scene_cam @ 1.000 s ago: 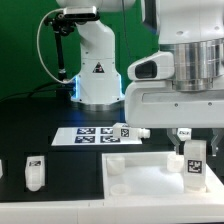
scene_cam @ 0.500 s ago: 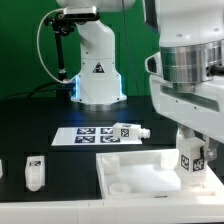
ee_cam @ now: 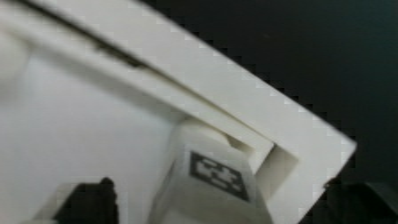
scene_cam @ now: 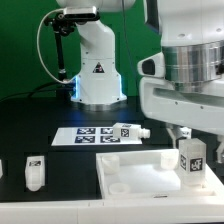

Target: Assemble one leg

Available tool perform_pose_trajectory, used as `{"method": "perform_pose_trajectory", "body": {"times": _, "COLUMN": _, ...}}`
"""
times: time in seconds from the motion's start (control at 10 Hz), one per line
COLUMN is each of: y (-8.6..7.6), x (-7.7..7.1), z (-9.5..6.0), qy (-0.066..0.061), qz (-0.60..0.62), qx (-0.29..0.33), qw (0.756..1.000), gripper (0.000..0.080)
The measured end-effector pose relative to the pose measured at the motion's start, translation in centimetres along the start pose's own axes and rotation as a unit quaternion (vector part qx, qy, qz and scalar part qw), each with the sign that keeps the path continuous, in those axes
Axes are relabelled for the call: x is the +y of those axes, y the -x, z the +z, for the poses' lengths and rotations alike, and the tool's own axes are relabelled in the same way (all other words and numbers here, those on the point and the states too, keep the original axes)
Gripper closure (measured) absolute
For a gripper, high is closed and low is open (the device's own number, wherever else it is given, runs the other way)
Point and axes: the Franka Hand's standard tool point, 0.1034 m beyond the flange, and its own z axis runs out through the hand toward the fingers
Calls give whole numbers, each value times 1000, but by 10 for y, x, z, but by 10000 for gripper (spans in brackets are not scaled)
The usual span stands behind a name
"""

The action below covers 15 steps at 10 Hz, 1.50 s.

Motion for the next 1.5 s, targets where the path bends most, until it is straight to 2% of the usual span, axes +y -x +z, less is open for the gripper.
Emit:
{"method": "perform_pose_trajectory", "body": {"times": 0.1, "y": 1, "x": -1, "z": -2, "qy": 15, "qz": -133, "qx": 7, "qw": 991, "gripper": 171}}
{"method": "perform_pose_trajectory", "body": {"times": 0.4, "y": 1, "x": 0, "z": -1, "qy": 17, "qz": -214, "qx": 10, "qw": 977, "gripper": 156}}
{"method": "perform_pose_trajectory", "body": {"times": 0.5, "y": -3, "x": 1, "z": -1, "qy": 20, "qz": -298, "qx": 16, "qw": 954, "gripper": 151}}
{"method": "perform_pose_trajectory", "body": {"times": 0.7, "y": -17, "x": 2, "z": -1, "qy": 22, "qz": -446, "qx": 46, "qw": 893, "gripper": 150}}
{"method": "perform_pose_trajectory", "body": {"times": 0.8, "y": -16, "x": 2, "z": -1, "qy": 22, "qz": -437, "qx": 44, "qw": 898, "gripper": 150}}
{"method": "perform_pose_trajectory", "body": {"times": 0.9, "y": -16, "x": 2, "z": -1, "qy": 21, "qz": -420, "qx": 44, "qw": 906, "gripper": 288}}
{"method": "perform_pose_trajectory", "body": {"times": 1.0, "y": -16, "x": 2, "z": 0, "qy": 20, "qz": -403, "qx": 45, "qw": 914, "gripper": 288}}
{"method": "perform_pose_trajectory", "body": {"times": 1.1, "y": -16, "x": 2, "z": 0, "qy": 19, "qz": -375, "qx": 45, "qw": 926, "gripper": 492}}
{"method": "perform_pose_trajectory", "body": {"times": 1.4, "y": -16, "x": 2, "z": 1, "qy": 13, "qz": -257, "qx": 47, "qw": 965, "gripper": 514}}
{"method": "perform_pose_trajectory", "body": {"times": 1.5, "y": -16, "x": 0, "z": 1, "qy": 7, "qz": -203, "qx": 53, "qw": 978, "gripper": 514}}
